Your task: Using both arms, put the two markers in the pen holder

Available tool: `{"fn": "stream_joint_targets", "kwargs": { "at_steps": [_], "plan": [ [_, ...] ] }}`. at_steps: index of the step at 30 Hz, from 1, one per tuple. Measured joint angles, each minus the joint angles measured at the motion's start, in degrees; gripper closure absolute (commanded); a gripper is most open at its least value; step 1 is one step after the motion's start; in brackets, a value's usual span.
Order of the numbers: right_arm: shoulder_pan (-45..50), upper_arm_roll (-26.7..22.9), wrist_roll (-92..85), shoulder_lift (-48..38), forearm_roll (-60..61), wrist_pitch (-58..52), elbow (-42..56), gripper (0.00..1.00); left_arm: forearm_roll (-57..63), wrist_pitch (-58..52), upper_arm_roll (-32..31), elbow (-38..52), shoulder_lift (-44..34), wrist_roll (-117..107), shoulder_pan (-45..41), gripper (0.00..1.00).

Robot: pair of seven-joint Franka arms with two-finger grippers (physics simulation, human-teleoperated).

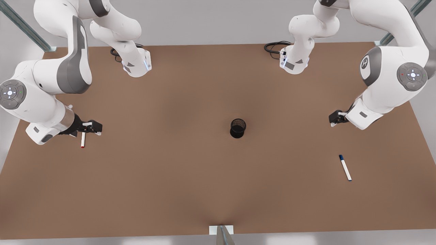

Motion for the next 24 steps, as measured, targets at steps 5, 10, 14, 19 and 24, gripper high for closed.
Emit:
{"fn": "stream_joint_targets", "kwargs": {
  "at_steps": [5, 10, 14, 19, 24],
  "plan": [
    [-1.3, 0.0, 0.0, 0.7, -0.1, 0.6, -0.9, 0.0, 0.0, 1.6, 0.2, -0.1, 1.4, 0.7, 0.4, 0.0],
    [-8.8, 0.2, -1.0, 0.5, -0.2, 5.3, -13.7, 0.0, -0.1, 2.9, 0.4, -0.1, 3.0, 0.3, 2.2, 0.0],
    [-10.4, 0.2, -2.1, -0.7, -0.3, 12.8, -25.2, 0.0, -0.4, 5.2, 0.5, -0.2, 5.9, 0.1, 4.6, 0.0],
    [-12.8, -0.3, -3.7, 5.8, -0.5, 19.9, -21.4, 0.0, -0.6, 9.6, 0.6, -0.2, 10.2, -0.1, 7.1, 0.0],
    [-13.8, -0.3, -5.6, 7.5, -0.5, 22.9, -21.2, 0.01, -0.7, 14.2, 0.6, -0.7, 14.2, -0.2, 10.1, 0.0]
  ]
}}
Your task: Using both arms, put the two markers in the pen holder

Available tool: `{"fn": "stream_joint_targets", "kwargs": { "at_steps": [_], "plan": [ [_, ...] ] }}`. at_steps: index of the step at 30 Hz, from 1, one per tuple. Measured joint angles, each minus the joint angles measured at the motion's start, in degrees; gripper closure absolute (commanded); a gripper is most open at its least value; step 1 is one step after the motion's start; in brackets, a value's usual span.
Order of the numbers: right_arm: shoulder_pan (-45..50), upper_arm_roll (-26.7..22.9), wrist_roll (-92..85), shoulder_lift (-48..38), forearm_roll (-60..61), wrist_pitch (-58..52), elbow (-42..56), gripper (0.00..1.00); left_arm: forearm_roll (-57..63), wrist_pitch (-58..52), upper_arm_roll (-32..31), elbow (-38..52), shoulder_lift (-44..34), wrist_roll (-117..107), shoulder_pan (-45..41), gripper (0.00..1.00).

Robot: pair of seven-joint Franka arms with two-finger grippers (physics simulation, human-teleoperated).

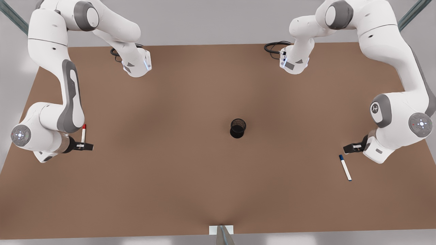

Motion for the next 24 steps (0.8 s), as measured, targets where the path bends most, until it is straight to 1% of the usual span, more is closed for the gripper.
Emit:
{"fn": "stream_joint_targets", "kwargs": {
  "at_steps": [2, 3, 5, 6, 12, 20, 24],
  "plan": [
    [-1.6, 0.2, -0.9, 0.1, 0.0, 1.1, -1.9, 0.02, 0.0, 1.4, 0.0, 0.0, 1.2, 0.0, 0.9, 0.0],
    [-2.8, 0.3, -1.4, 0.1, 0.0, 2.1, -3.6, 0.02, 0.0, 2.2, 0.0, -0.2, 1.9, 0.0, 1.1, 0.04],
    [-5.2, 0.4, -2.6, 0.1, 0.0, 4.4, -6.5, 0.02, 0.0, 4.2, 0.0, -0.5, 3.1, -0.1, 1.1, 0.26],
    [-5.8, 0.4, -3.2, 0.2, 0.0, 5.4, -7.3, 0.02, 0.0, 5.1, 0.1, -0.5, 3.5, -0.1, 1.2, 0.33],
    [-10.0, 0.3, -7.6, 3.2, -1.1, 12.2, -8.6, 0.02, -0.7, 8.5, 0.0, -0.6, 7.4, -0.2, 3.2, 0.33],
    [-11.5, 0.5, -13.2, 6.4, -5.1, 17.1, -10.0, 0.02, -2.4, 13.2, 0.0, -0.7, 13.1, -0.1, 5.6, 0.33],
    [-12.1, 0.6, -15.6, 3.4, -7.7, 22.1, -18.8, 0.02, -2.4, 17.2, 0.0, -0.2, 16.2, 0.6, 7.0, 0.33]
  ]
}}
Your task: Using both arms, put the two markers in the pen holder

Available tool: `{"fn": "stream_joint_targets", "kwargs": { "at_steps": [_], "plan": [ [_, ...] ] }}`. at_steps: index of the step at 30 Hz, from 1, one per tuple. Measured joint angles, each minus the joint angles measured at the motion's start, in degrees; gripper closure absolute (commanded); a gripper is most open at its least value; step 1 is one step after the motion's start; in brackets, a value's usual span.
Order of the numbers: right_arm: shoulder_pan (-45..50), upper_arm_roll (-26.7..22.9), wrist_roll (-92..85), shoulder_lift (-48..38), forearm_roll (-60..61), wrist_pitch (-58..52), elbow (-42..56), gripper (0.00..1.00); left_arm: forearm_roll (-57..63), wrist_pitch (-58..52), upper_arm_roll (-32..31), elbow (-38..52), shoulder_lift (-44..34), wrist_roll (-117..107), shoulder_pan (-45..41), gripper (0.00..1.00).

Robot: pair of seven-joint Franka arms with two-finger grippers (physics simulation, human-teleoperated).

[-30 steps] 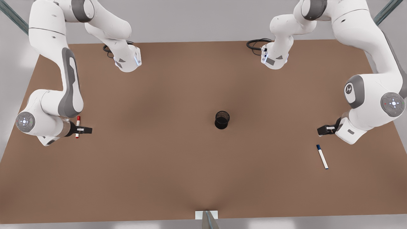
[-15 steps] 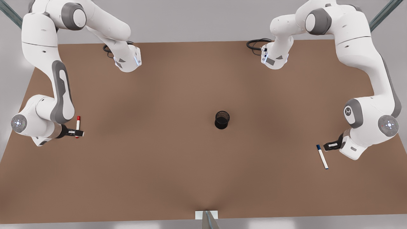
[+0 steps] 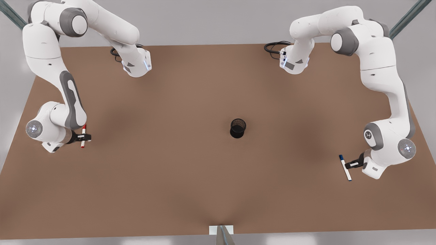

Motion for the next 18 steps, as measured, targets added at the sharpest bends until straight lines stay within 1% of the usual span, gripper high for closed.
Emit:
{"fn": "stream_joint_targets", "kwargs": {
  "at_steps": [3, 5, 6, 9, 10, 11, 18],
  "plan": [
    [-0.7, -0.1, -1.6, 0.9, -0.8, 3.0, -0.7, 0.03, 0.1, 2.7, 0.0, 0.6, 1.9, 0.8, 0.5, 0.33],
    [-1.0, -0.1, -2.5, 1.9, -1.0, 4.3, 0.0, 0.13, 0.2, 3.9, 0.0, 2.8, 3.9, 1.3, 0.5, 0.33],
    [-1.2, -0.1, -3.0, 2.3, -1.1, 4.9, 0.2, 0.13, 0.3, 4.4, 0.0, 3.7, 4.7, 1.6, 0.6, 0.34],
    [-2.6, -0.1, -4.2, 3.8, -1.1, 6.0, 1.0, 0.16, 0.3, 6.3, 0.0, 4.5, 6.1, 2.2, 0.9, 0.41],
    [-3.0, -0.1, -4.6, 4.2, -1.1, 6.3, 1.3, 0.19, 0.3, 6.8, 0.0, 4.6, 6.3, 2.4, 1.0, 0.44],
    [-3.1, -0.1, -5.0, 4.4, -1.2, 6.6, 1.4, 0.2, 0.3, 7.2, 0.0, 4.6, 6.4, 2.6, 1.1, 0.44],
    [-3.2, 0.0, -7.2, 5.2, -1.2, 7.5, 1.5, 0.33, 0.2, 8.8, -0.1, 4.7, 7.4, 2.9, 1.1, 0.44]
  ]
}}
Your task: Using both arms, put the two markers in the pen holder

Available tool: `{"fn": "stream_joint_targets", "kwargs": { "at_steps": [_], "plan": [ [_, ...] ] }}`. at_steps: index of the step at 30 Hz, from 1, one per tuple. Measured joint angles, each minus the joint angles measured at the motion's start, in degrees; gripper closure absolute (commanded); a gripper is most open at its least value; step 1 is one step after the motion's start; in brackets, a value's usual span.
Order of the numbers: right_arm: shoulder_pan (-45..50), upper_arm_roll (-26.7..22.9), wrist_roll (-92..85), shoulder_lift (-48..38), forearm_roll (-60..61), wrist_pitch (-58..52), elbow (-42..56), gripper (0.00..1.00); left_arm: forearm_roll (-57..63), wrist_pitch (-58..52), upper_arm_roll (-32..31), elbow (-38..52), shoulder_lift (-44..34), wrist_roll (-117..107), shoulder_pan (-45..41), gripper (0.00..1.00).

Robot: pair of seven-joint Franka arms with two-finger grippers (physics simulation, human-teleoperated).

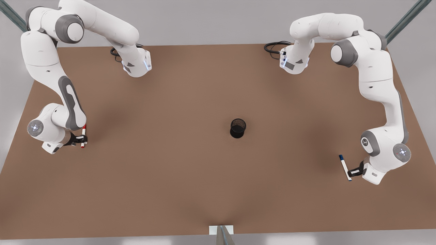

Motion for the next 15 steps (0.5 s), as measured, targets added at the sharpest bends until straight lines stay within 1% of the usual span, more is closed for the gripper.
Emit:
{"fn": "stream_joint_targets", "kwargs": {
  "at_steps": [5, 11, 13, 15],
  "plan": [
    [0.1, 0.0, -1.3, 0.0, 0.0, 0.3, -0.3, 0.38, -0.1, -1.9, 0.0, 0.0, 0.0, -0.1, 0.1, 0.44],
    [-0.1, 0.1, -2.4, -0.9, -0.1, 1.3, -2.3, 0.4, 0.0, -4.3, 0.0, 1.3, 1.4, -0.5, -0.1, 0.44],
    [-0.9, 0.7, -2.8, -1.0, -0.1, 1.6, -2.7, 0.45, 0.0, -4.6, 0.0, 1.6, 1.7, -0.7, -0.2, 0.44],
    [-1.3, 1.0, -3.1, -1.2, -0.1, 2.1, -3.4, 0.54, 0.1, -4.9, 0.0, 1.7, 2.2, -0.8, -0.1, 0.44]
  ]
}}
